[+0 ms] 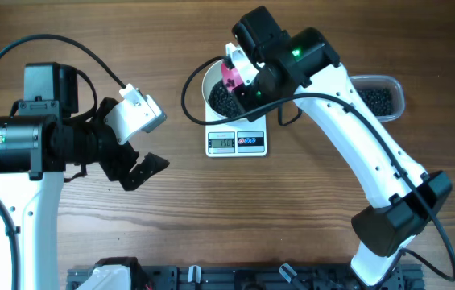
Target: Scoop item into bowl and weigh 150g on scale
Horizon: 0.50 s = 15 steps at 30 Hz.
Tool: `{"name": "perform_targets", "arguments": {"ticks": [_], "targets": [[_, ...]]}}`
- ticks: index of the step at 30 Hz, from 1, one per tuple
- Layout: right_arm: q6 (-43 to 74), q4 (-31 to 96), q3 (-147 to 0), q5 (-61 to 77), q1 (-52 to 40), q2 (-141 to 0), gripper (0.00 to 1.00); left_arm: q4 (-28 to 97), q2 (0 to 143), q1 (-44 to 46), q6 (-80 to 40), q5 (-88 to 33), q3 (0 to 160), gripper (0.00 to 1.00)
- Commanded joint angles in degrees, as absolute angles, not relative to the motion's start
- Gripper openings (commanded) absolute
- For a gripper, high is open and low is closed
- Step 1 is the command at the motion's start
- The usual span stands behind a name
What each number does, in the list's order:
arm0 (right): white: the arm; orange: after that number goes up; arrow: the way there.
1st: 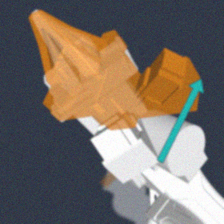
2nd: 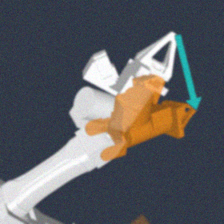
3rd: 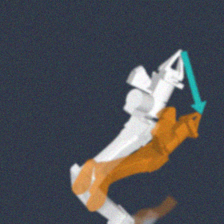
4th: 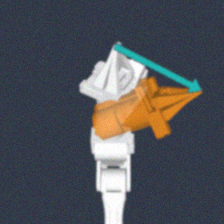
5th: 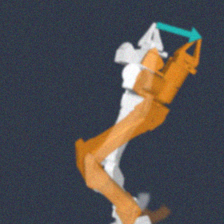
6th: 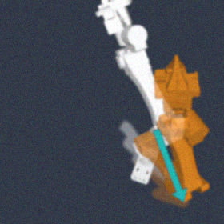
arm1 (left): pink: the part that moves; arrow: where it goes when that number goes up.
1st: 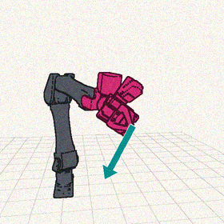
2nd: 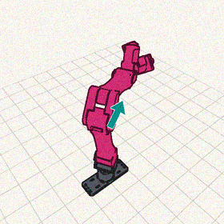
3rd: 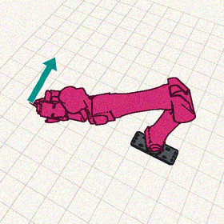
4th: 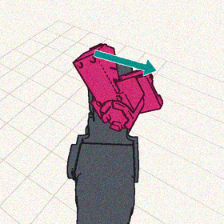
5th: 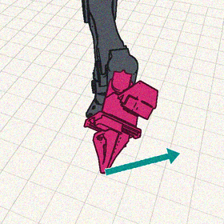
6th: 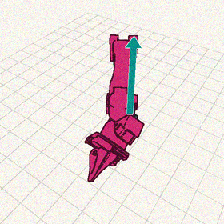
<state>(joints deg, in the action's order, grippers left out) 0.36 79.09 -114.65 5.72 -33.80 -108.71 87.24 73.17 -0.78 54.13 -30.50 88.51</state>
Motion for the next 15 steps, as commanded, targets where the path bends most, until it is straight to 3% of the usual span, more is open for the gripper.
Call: {"name": "perform_targets", "arguments": {"ticks": [1,15], "targets": [[2.87,77.23,-114.15,14.15,-33.50,-106.61,0.04,87.31,72.60,-1.08,54.68,-30.94,89.32,1.00],[6.42,68.82,-114.17,24.10,-24.36,-101.82,0.04,87.31,72.60,-1.08,54.68,-30.94,89.32,1.00]]}}
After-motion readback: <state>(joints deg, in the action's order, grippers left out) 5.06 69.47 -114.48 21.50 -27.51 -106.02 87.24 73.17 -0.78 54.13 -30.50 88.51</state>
